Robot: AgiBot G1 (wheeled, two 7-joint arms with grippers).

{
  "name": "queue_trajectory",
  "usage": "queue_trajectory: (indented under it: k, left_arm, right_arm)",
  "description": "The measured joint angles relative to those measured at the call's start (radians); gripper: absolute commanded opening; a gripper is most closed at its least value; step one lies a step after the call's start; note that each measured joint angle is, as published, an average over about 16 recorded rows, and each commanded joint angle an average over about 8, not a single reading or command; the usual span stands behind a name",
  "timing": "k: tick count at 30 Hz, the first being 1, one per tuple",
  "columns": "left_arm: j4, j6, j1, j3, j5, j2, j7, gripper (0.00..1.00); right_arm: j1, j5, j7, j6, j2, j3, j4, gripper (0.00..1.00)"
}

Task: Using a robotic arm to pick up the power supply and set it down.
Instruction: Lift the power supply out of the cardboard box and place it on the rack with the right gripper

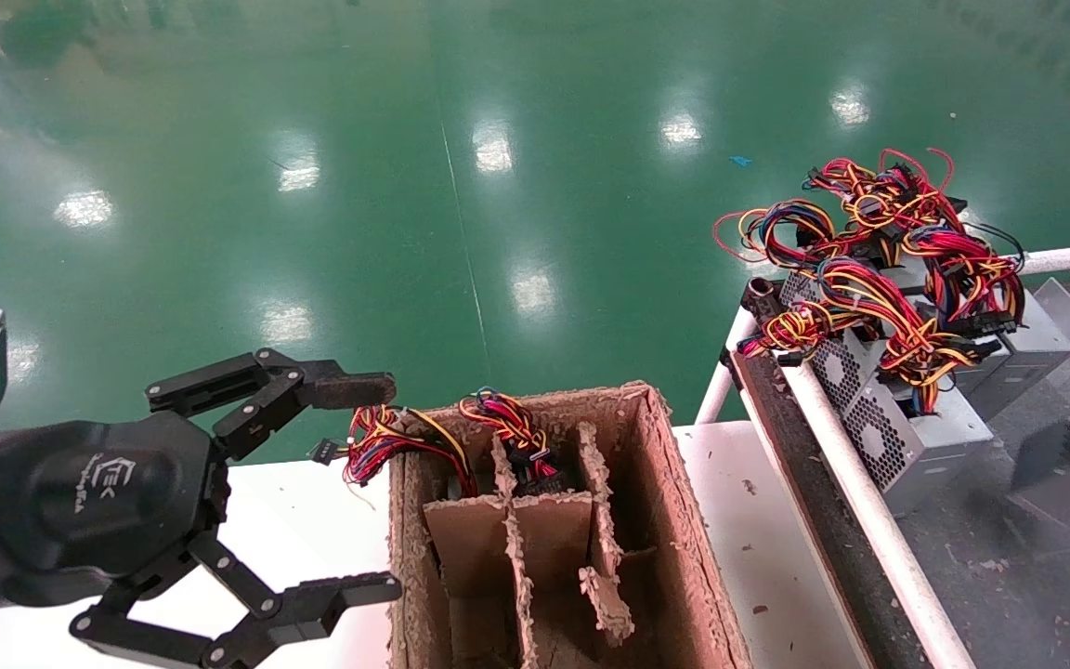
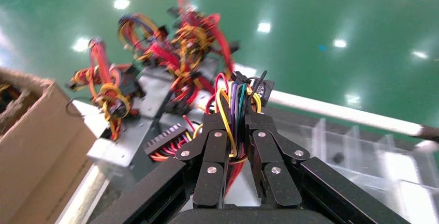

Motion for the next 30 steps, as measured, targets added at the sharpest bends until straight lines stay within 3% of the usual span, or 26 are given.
queue_trajectory:
  k: [12, 30]
  left_arm:
    - [0.0, 0.0, 0.0, 0.0, 0.0, 0.0, 0.0, 1.0]
    - [0.0, 0.0, 0.0, 0.0, 0.0, 0.0, 0.0, 1.0]
  right_arm:
    - [-0.097, 0.097, -0.005, -0.006, -0.02, -0.035, 0.074, 0.0]
    - [-0.271, 0.373, 0.055, -0.002, 0.046, -0.181, 0.389, 0.0]
